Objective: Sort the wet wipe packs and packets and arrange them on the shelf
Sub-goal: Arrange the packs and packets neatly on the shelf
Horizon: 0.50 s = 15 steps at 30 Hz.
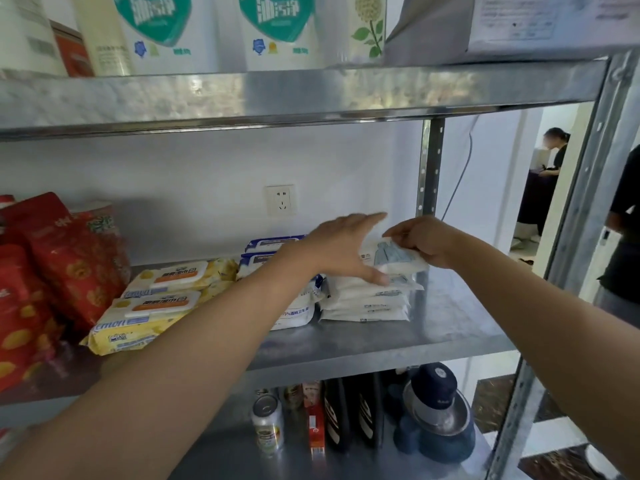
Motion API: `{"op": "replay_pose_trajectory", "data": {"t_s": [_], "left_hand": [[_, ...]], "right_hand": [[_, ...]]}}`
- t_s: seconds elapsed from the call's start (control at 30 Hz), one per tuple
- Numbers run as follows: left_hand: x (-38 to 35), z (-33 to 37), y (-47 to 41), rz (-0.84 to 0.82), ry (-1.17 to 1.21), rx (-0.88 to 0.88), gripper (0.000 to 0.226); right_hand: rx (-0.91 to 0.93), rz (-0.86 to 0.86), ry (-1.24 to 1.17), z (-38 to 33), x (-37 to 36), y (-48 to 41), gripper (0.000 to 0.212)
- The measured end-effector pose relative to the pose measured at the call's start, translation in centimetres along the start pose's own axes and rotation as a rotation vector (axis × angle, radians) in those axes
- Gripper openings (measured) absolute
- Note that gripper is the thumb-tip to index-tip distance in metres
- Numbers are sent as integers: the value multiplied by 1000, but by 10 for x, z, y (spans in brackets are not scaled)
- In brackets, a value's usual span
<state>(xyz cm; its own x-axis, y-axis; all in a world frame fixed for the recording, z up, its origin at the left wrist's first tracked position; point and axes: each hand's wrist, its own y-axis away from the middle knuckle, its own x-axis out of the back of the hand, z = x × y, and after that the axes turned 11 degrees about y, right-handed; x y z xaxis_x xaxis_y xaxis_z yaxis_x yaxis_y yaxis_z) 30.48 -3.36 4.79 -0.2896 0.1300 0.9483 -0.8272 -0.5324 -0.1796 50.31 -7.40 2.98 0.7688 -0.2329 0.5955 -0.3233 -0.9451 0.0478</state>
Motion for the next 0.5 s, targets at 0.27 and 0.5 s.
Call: {"op": "replay_pose_trajectory", "data": {"t_s": [0.27, 0.5], "left_hand": [[-32, -20, -16, -356, -9, 246, 128], [-26, -20, -14, -418, -111, 206, 130]], "right_hand": [[-272, 21, 72, 28, -7, 7, 58], [-496, -263, -154, 17, -12, 33, 69]]}}
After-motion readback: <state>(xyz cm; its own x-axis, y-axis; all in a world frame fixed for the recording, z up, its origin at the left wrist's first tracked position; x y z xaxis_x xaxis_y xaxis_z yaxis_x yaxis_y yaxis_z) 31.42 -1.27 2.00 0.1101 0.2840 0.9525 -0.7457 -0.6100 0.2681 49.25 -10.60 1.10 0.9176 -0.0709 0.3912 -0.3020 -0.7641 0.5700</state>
